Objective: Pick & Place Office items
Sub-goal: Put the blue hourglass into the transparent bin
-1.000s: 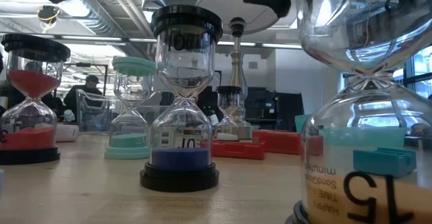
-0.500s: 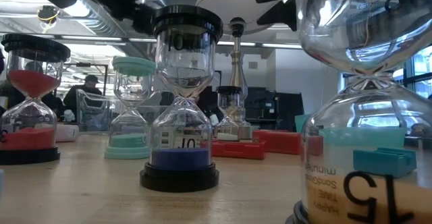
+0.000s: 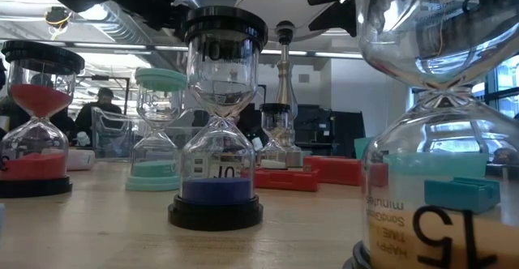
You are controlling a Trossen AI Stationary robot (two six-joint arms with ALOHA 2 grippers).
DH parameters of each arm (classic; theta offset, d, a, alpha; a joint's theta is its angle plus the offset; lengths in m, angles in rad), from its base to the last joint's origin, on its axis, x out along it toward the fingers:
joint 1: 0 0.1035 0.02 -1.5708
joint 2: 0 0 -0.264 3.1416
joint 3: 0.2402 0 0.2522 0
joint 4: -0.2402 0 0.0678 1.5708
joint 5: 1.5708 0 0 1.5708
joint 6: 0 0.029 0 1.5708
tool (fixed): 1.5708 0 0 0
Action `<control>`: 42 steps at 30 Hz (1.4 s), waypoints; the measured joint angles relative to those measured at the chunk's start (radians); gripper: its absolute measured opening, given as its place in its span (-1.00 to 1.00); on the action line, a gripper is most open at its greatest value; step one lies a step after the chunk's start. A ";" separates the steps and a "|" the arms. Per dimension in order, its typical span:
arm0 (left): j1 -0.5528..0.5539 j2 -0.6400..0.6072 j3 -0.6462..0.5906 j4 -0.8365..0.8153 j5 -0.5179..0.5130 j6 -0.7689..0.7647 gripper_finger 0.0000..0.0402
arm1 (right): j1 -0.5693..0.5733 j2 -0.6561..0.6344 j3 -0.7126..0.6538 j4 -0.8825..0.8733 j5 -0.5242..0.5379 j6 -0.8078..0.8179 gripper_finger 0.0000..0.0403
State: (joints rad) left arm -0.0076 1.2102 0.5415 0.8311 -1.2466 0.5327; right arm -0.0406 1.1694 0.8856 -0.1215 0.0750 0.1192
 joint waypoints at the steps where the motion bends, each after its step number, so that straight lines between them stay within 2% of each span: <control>1: -0.001 0.000 0.000 -0.029 0.067 -0.040 0.08 | 0.000 0.000 0.000 0.000 0.000 0.000 0.82; 8: 0.024 0.000 0.000 -0.234 0.495 -0.380 0.08 | 0.000 0.000 0.000 0.000 0.000 0.000 0.82; 11: 0.033 -0.003 0.000 -0.314 0.629 -0.474 0.08 | 0.000 0.000 0.000 -0.009 0.000 0.001 0.81; 14: 0.050 -0.033 0.048 -0.496 0.666 -0.534 0.08 | 0.000 0.000 0.000 -0.015 0.000 0.001 0.81; 17: 0.089 -0.070 0.194 -0.863 0.699 -0.629 0.08 | 0.000 0.000 0.000 -0.015 0.000 0.001 0.81; 20: 0.150 -0.067 0.370 -1.258 0.786 -0.748 0.08 | 0.000 0.000 0.000 -0.015 0.019 0.002 0.81; 22: 0.193 -0.056 0.472 -1.438 0.848 -0.802 0.08 | 0.000 0.000 0.000 -0.015 0.032 0.002 0.81; 25: 0.254 -0.046 0.562 -1.659 0.899 -0.846 0.08 | 0.000 0.000 0.000 -0.015 0.047 0.003 0.81; 33: 0.453 -0.037 0.595 -2.011 0.957 -0.940 0.08 | 0.000 0.000 0.000 -0.015 0.048 0.003 0.81; 37: 0.551 -0.004 0.595 -2.031 0.971 -0.936 0.08 | 0.000 0.000 0.000 -0.015 0.047 0.000 0.81; 42: 0.650 0.089 0.595 -1.987 1.097 -0.842 0.08 | 0.000 0.000 0.000 -0.015 0.044 0.000 0.81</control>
State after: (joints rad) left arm 0.6428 1.2991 1.1362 -1.1557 -0.1497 -0.3096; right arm -0.0406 1.1690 0.8856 -0.1368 0.1192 0.1192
